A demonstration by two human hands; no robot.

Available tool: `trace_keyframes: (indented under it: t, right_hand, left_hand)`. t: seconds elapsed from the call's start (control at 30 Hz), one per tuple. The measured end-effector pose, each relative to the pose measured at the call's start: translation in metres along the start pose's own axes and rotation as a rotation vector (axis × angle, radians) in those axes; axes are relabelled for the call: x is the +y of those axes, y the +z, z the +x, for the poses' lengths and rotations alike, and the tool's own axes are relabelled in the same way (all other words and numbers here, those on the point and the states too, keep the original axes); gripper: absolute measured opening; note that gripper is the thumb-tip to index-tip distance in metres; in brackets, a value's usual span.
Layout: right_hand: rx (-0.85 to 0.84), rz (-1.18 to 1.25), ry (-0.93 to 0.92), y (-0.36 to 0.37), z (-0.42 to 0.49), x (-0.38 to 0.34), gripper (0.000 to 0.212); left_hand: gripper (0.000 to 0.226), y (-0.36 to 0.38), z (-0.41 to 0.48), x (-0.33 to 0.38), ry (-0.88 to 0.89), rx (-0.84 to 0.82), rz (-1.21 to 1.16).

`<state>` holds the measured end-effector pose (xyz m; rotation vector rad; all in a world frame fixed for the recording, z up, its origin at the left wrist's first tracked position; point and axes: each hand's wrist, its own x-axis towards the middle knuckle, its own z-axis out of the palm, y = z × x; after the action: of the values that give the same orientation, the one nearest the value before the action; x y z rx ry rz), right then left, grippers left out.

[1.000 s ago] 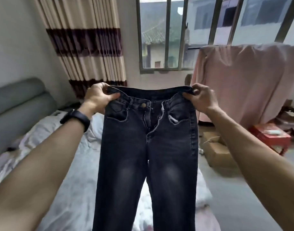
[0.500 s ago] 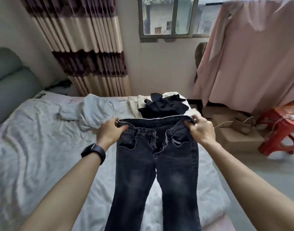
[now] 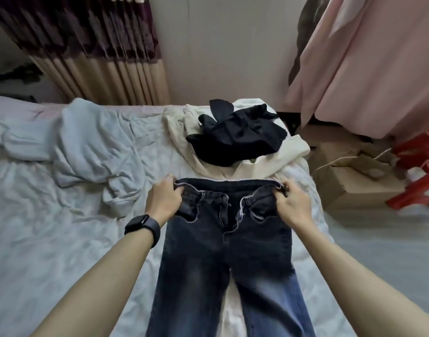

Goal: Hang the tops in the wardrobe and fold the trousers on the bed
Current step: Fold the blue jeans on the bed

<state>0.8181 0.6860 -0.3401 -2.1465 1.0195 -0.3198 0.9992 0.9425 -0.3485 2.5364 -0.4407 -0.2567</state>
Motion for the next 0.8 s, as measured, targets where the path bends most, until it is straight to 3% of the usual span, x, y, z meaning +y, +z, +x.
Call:
trace_keyframes:
  t: [0.1, 0.17, 0.3, 0.47, 0.57, 0.67, 0.73, 0.8]
  right_hand:
    - [-0.054, 0.106, -0.022, 0.027, 0.041, 0.005, 0.056]
    - [-0.132, 0.061, -0.03, 0.046, 0.04, 0.03, 0.079]
    - [-0.296, -0.104, 0.032, 0.084, -0.038, 0.123, 0.07]
    - [-0.287, -0.441, 0.008, 0.099, -0.191, 0.238, 0.073]
    - [-0.184, -0.379, 0.212, 0.081, -0.262, 0.28, 0.078]
    - [-0.189, -0.342, 0.421, 0.057, -0.319, 0.308, 0.076]
    - [-0.219, -0.323, 0.48, 0.038, -0.358, 0.318, 0.067]
    - [-0.271, -0.193, 0.592, 0.025, -0.388, 0.327, 0.046]
  left_hand:
    - [0.043, 0.039, 0.035, 0.007, 0.045, 0.071, -0.146]
    - [0.063, 0.081, 0.036, -0.01, 0.081, -0.049, -0.142]
    - [0.068, 0.165, -0.029, -0.068, 0.111, -0.251, 0.046]
    - [0.065, 0.234, -0.175, -0.097, 0.189, -0.295, 0.172]
    - [0.066, 0.262, -0.259, -0.097, 0.143, -0.284, 0.116]
    - [0.063, 0.273, -0.343, -0.088, 0.167, -0.288, 0.153]
    - [0.051, 0.275, -0.402, -0.073, 0.15, -0.279, 0.185]
    - [0.043, 0.276, -0.454, -0.055, -0.017, -0.314, 0.243]
